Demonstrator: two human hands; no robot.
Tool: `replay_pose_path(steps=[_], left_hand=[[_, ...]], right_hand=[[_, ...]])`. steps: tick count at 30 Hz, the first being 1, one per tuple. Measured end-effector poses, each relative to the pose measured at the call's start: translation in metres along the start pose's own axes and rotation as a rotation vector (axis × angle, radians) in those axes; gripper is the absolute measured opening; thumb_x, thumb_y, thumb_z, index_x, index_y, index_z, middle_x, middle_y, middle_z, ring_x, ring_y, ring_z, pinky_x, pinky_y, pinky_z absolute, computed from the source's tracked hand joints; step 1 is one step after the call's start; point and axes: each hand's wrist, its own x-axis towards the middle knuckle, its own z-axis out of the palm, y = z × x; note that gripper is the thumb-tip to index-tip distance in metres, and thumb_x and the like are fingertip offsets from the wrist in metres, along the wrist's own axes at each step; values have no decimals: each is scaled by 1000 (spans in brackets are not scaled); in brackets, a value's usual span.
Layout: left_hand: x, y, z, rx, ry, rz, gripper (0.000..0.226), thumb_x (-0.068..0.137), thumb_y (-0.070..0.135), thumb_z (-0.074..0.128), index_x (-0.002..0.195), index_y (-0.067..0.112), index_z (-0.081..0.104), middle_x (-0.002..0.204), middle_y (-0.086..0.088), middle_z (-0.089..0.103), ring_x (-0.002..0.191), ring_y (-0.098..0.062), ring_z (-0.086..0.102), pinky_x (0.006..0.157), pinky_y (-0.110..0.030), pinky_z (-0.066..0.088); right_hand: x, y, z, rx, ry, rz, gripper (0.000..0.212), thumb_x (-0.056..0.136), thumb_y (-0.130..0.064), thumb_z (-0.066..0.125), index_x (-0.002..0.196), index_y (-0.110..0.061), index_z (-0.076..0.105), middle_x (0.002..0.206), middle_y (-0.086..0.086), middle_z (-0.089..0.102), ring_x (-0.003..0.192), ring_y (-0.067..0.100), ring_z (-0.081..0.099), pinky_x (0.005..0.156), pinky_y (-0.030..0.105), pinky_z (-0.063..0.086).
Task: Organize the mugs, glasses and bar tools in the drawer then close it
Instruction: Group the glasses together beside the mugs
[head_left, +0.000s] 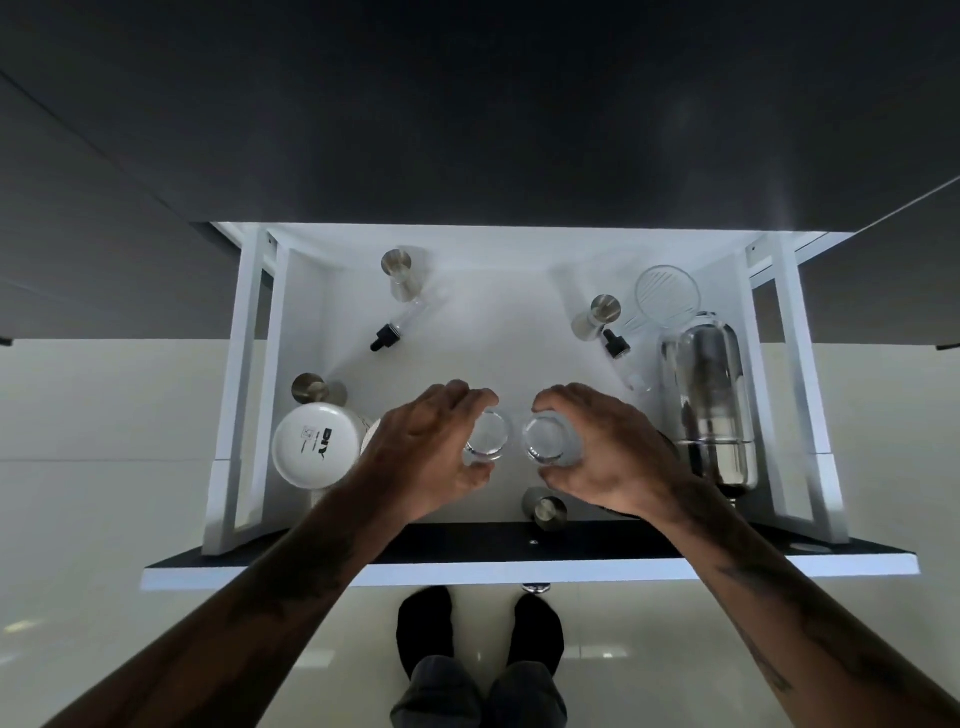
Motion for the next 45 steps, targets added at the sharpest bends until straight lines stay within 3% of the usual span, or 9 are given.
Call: replay_pose_path(steps=[5, 9, 13, 20, 26, 28, 32, 40, 45], left_hand=[[6, 0, 9, 65, -32, 37, 62, 56, 31, 85, 111, 12, 67, 94, -4, 71, 85, -26, 67, 63, -32, 53], [3, 3, 14, 77, -54, 46, 59, 55, 33, 85, 106, 11, 68, 90, -5, 72, 81, -27, 68, 62, -34, 54], [-3, 8, 17, 104, -52, 53, 57, 55, 38, 87, 102, 11, 68, 86, -4, 73, 83, -26, 68, 65, -33, 54], [-18, 8, 28, 227, 10, 145, 53, 57, 43, 84, 97, 12, 68, 83, -5, 73, 97, -30, 67, 100, -43, 39], [-20, 9, 17, 326, -66, 249, 38, 57, 22, 79, 92, 13, 69, 71, -2, 71, 91, -27, 64, 104, -45, 30], [-21, 9, 14, 359, -115, 262, 36, 61, 28, 76, 93, 14, 69, 69, 0, 70, 89, -25, 62, 103, -45, 29], [-29, 4, 5, 352, -165, 248, 42, 72, 47, 64, 95, 12, 71, 77, 1, 76, 99, -25, 65, 107, -47, 26], [-50, -8, -21, 115, 186, 165, 25, 74, 20, 75, 97, 11, 72, 94, -5, 71, 97, -19, 53, 88, -34, 42], [-40, -10, -11, 117, 118, 86, 48, 79, 30, 69, 122, 7, 65, 120, -11, 66, 111, -30, 60, 86, -44, 52]], right_hand=[[-6, -6, 7, -147, -12, -26, 56, 65, -38, 79, 109, -21, 48, 97, 1, 56, 69, 27, 59, 59, 33, 46], [-8, -3, 8, -201, -12, -7, 58, 67, -38, 79, 113, -20, 49, 100, 3, 58, 70, 29, 61, 60, 30, 40], [-8, -2, 1, -180, 15, 61, 57, 69, -33, 76, 117, -20, 49, 108, 3, 59, 78, 32, 64, 65, 35, 51], [5, -7, -17, -42, 79, 63, 56, 69, -27, 74, 118, -21, 48, 115, 1, 57, 90, 31, 64, 71, 36, 52], [10, -19, -8, -14, 10, -35, 60, 74, -21, 74, 127, -22, 45, 125, -1, 56, 96, 25, 63, 76, 33, 51], [16, -23, -3, 21, -4, -67, 61, 75, -17, 73, 129, -20, 45, 127, 0, 56, 100, 24, 61, 81, 32, 51], [30, -33, 6, 55, -55, -126, 65, 75, -10, 73, 131, -19, 43, 128, 2, 57, 106, 24, 59, 87, 37, 51], [37, -48, 19, 74, -119, -149, 62, 76, -5, 70, 129, -17, 41, 121, 6, 57, 102, 25, 56, 86, 40, 51], [31, -45, 9, 116, -191, -129, 69, 78, 2, 63, 139, -19, 38, 136, 5, 51, 110, 21, 56, 89, 23, 46]])
